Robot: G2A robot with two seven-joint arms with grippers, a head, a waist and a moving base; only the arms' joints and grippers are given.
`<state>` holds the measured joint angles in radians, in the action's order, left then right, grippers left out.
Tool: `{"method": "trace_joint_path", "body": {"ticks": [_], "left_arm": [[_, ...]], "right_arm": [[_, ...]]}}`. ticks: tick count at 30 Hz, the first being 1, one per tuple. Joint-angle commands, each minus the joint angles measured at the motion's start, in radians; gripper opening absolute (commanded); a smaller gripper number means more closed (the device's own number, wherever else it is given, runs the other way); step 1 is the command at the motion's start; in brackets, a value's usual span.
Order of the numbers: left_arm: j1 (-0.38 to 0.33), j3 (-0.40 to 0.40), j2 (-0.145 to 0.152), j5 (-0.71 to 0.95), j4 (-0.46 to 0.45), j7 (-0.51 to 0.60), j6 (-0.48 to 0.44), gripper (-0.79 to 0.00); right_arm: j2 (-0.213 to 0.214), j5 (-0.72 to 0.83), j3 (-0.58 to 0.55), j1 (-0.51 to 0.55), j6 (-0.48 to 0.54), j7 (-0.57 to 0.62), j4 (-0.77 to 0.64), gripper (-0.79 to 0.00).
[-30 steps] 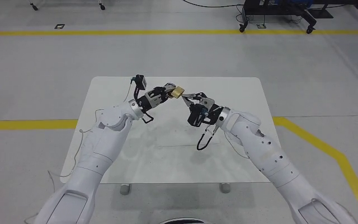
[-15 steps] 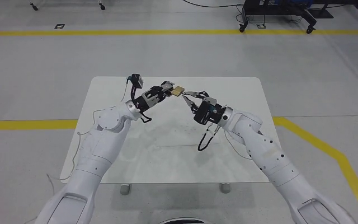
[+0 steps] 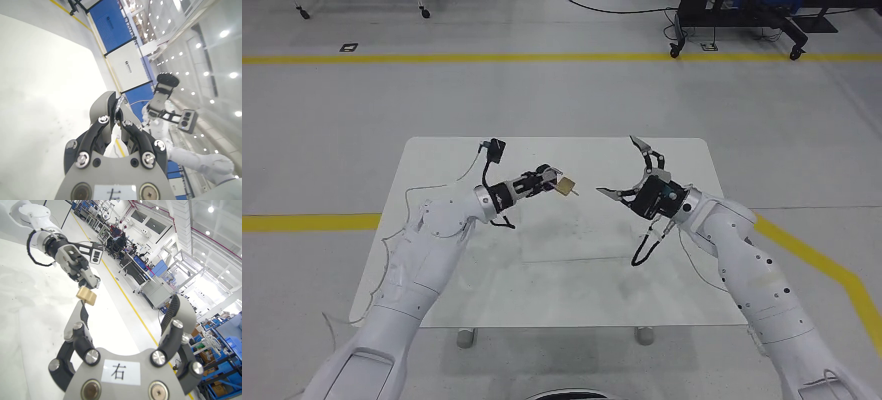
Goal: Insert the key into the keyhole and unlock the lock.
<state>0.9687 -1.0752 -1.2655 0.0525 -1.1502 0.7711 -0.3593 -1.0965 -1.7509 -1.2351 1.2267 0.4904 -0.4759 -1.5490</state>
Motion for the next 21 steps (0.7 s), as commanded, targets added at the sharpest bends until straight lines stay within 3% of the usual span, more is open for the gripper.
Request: {"method": "trace_joint_path", "body": {"ticks": [1, 9, 10, 12, 13, 15, 21], "left_arm": [[0.002, 0.017, 0.003, -0.068, -0.005, 0.025, 0.017, -0.785], [0.017, 0.088, 0.012, -0.453, -0.037, -0.070, 0.131, -0.785], [0.018, 0.095, 0.013, -0.482, -0.038, -0.070, 0.150, -0.597], [0.025, 0.102, 0.013, -0.509, -0.039, -0.072, 0.173, -0.453], [0.028, 0.102, 0.014, -0.509, -0.041, -0.067, 0.177, -0.326], [0.033, 0.095, 0.016, -0.508, -0.043, -0.058, 0.180, 0.000], [0.069, 0.024, 0.035, -0.480, -0.086, -0.060, 0.181, 0.000]], "right_arm": [[0.000, -0.001, 0.002, -0.001, -0.001, 0.000, 0.001, 0.000], [0.000, -0.001, 0.002, -0.001, -0.001, 0.000, 0.001, 0.000], [0.000, -0.001, 0.002, -0.001, -0.001, 0.000, 0.001, 0.000], [0.000, -0.001, 0.002, -0.001, -0.001, 0.000, 0.001, 0.000], [0.000, -0.001, 0.002, -0.001, -0.001, 0.000, 0.001, 0.000], [0.000, -0.001, 0.002, -0.001, -0.001, 0.000, 0.001, 0.000], [0.000, -0.001, 0.002, -0.001, -0.001, 0.000, 0.001, 0.000]]}}
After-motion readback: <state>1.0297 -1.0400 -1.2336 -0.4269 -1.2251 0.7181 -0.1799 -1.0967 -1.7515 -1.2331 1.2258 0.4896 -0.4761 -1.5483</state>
